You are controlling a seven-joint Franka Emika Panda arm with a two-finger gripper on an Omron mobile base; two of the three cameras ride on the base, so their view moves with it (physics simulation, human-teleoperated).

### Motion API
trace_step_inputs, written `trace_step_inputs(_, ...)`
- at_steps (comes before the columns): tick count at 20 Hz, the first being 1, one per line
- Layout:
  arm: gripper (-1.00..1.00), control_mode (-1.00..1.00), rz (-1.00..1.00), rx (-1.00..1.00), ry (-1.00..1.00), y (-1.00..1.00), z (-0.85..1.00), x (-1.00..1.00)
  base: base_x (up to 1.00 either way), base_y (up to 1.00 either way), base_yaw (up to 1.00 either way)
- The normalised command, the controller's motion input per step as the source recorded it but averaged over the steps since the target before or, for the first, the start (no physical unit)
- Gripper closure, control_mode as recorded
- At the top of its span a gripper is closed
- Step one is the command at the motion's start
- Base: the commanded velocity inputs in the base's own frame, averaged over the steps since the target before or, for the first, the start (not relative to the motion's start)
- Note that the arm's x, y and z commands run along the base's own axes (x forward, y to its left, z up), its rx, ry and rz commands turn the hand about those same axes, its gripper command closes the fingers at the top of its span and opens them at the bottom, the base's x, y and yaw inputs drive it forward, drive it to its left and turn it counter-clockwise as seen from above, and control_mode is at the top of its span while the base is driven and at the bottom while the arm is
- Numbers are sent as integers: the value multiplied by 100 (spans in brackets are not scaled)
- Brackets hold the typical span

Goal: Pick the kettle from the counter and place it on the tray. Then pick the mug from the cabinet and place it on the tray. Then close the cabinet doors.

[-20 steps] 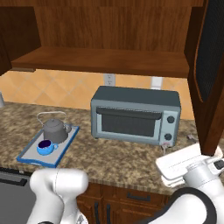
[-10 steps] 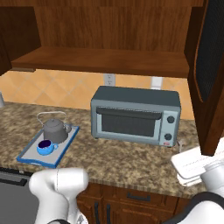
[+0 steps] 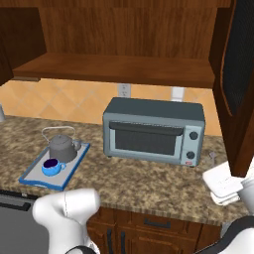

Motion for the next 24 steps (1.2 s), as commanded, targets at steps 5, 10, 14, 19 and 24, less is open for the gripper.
trace_step_inputs(5, -100, -100, 0, -28, -19, 12, 29, 1, 0, 0, 0)
trace_step_inputs(10, -100, -100, 0, -36, -20, 34, 29, 3, 0, 0, 0)
trace_step_inputs(14, -100, -100, 0, -39, -13, 52, 34, 21, 0, 0, 0)
trace_step_inputs(19, -100, -100, 0, -37, -6, 55, 36, 30, 0, 0, 0)
trace_step_inputs(24, -100, -100, 0, -34, -2, 58, 24, 40, 0, 0, 0)
